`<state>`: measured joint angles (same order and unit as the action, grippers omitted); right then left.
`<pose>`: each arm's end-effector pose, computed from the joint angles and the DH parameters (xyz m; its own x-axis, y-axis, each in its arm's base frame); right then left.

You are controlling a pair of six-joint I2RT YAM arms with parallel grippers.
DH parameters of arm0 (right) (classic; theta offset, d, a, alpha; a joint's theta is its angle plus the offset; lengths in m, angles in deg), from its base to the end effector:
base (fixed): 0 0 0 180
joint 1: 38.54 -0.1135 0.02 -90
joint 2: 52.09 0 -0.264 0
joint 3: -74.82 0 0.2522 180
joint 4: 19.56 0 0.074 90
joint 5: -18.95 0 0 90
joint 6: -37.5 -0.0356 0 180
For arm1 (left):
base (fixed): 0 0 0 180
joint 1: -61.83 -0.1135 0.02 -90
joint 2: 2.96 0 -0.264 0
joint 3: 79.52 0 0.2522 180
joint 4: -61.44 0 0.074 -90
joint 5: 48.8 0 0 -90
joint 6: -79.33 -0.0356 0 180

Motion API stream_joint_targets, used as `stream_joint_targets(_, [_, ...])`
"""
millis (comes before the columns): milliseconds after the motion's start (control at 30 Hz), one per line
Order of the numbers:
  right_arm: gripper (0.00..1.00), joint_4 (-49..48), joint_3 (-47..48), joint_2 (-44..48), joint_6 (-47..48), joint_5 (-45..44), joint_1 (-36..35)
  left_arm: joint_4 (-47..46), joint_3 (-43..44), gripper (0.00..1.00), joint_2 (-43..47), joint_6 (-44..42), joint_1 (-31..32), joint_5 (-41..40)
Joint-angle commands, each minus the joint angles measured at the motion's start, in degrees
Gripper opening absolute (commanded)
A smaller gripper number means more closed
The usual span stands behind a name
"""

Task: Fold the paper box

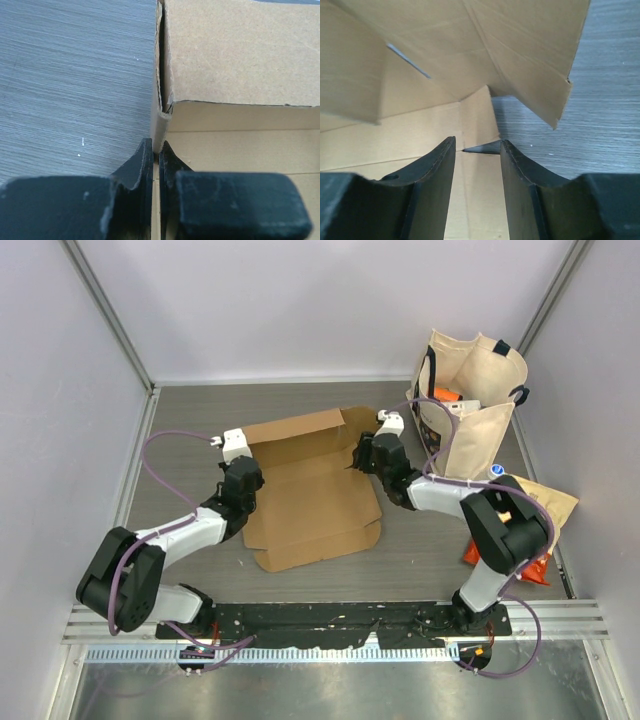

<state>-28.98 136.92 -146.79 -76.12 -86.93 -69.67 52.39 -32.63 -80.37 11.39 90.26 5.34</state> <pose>0.3077 0.1745 0.1981 -0.4217 0.1955 -0.8854 -0.1233 0.9550 0.2696 0.2521 -0.1128 0.2054 -0.2632 -0.2037 -0.9430 -0.2076 0.9665 -0.1508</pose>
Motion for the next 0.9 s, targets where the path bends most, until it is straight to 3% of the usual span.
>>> stream_joint_targets(0, [0.47,-4.42,4.04,-4.17,2.25,1.03,1.16,-2.42,0.01,0.00,1.56,0.87,-0.04,-1.06])
stream_joint_targets(267, [0.51,-4.33,8.35,-11.29,5.42,2.07,2.13,-2.94,-0.08,0.00,0.68,1.23,-0.04,-0.97])
stream_joint_targets(867, [0.40,-7.76,10.20,-14.63,-4.49,10.51,-1.30,-2.94,0.28,0.00,0.06,2.81,-0.04,0.26])
